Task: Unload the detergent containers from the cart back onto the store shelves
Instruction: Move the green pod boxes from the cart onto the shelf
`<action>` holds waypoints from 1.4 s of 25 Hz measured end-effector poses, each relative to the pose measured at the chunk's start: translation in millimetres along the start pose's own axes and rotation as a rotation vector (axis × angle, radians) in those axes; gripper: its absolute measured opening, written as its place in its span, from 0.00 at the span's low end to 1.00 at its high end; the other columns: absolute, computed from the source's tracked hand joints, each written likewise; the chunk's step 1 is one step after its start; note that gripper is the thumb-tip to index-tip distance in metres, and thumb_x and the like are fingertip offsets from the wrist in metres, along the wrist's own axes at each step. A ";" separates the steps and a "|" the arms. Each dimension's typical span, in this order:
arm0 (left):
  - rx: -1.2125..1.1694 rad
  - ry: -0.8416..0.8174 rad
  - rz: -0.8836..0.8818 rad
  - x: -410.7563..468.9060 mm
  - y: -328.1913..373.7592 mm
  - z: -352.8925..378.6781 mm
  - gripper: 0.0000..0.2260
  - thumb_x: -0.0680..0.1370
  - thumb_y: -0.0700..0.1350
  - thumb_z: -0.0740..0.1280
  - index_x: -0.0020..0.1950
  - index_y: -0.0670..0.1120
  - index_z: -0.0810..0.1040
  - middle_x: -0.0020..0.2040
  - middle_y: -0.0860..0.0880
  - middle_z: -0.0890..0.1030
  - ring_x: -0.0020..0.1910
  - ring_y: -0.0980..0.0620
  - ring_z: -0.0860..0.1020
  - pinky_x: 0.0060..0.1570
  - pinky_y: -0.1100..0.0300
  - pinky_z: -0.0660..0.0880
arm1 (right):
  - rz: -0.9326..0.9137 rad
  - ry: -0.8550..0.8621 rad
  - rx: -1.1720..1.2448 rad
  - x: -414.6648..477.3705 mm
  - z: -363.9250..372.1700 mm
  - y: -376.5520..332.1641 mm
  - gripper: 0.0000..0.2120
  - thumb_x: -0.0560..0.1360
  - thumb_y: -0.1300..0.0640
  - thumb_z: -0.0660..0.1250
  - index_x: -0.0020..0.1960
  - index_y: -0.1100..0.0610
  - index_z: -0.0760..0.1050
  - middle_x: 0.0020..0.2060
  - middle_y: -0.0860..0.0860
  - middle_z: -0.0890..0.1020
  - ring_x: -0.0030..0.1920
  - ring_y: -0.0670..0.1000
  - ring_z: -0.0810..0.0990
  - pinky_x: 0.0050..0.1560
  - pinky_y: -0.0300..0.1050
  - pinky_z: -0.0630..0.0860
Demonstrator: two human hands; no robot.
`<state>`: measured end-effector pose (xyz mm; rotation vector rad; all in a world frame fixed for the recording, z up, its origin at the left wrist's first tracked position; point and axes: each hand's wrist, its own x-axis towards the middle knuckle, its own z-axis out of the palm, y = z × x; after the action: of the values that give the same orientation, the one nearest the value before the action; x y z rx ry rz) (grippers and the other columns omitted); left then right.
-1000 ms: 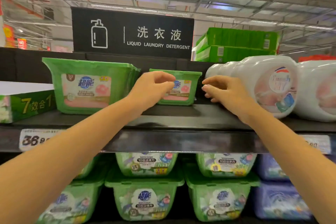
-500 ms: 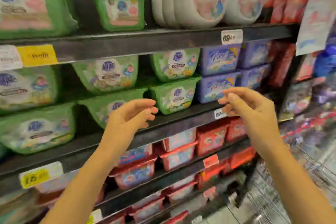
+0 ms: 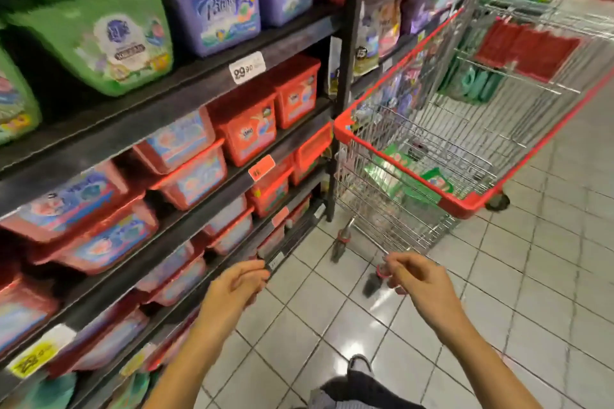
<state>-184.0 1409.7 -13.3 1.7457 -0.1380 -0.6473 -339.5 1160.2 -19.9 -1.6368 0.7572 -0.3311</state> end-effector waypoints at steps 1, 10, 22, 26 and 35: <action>0.032 -0.037 -0.038 0.5 -8.5 15.4 0.08 0.79 0.37 0.64 0.53 0.46 0.81 0.47 0.48 0.85 0.46 0.51 0.80 0.45 0.62 0.74 | 0.045 0.028 -0.010 -10.3 -15.4 15.6 0.09 0.78 0.65 0.65 0.46 0.54 0.81 0.34 0.50 0.85 0.32 0.43 0.81 0.32 0.33 0.75; 0.241 -0.266 -0.124 13.2 -18.6 177.1 0.06 0.78 0.39 0.66 0.50 0.48 0.81 0.45 0.47 0.83 0.45 0.50 0.79 0.43 0.61 0.74 | 0.348 0.326 -0.030 -86.7 -173.9 115.1 0.09 0.79 0.66 0.62 0.50 0.58 0.79 0.42 0.57 0.84 0.39 0.53 0.81 0.36 0.32 0.74; 0.134 -0.376 0.070 8.4 53.0 404.7 0.10 0.80 0.34 0.62 0.54 0.45 0.79 0.46 0.50 0.84 0.39 0.64 0.81 0.39 0.72 0.76 | 0.265 0.381 -0.008 -21.0 -371.6 89.1 0.08 0.78 0.65 0.63 0.50 0.55 0.78 0.42 0.54 0.83 0.37 0.46 0.80 0.37 0.27 0.73; 0.075 -0.341 0.197 53.2 100.6 440.8 0.12 0.79 0.34 0.62 0.52 0.49 0.81 0.45 0.51 0.86 0.42 0.63 0.82 0.39 0.73 0.75 | 0.135 0.356 0.025 49.5 -409.0 55.6 0.08 0.77 0.67 0.63 0.51 0.57 0.78 0.41 0.55 0.82 0.38 0.47 0.80 0.37 0.28 0.73; 0.037 -0.200 0.367 183.4 215.2 522.3 0.11 0.79 0.35 0.63 0.51 0.50 0.80 0.44 0.54 0.85 0.43 0.65 0.81 0.43 0.75 0.75 | -0.117 0.215 -0.001 254.7 -477.9 -41.5 0.09 0.77 0.65 0.65 0.49 0.52 0.79 0.40 0.55 0.83 0.37 0.44 0.80 0.40 0.34 0.75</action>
<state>-233.9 821.4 51.2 1.6310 -0.5982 -0.5480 -425.7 632.3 74.5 -1.6676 0.8230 -0.5972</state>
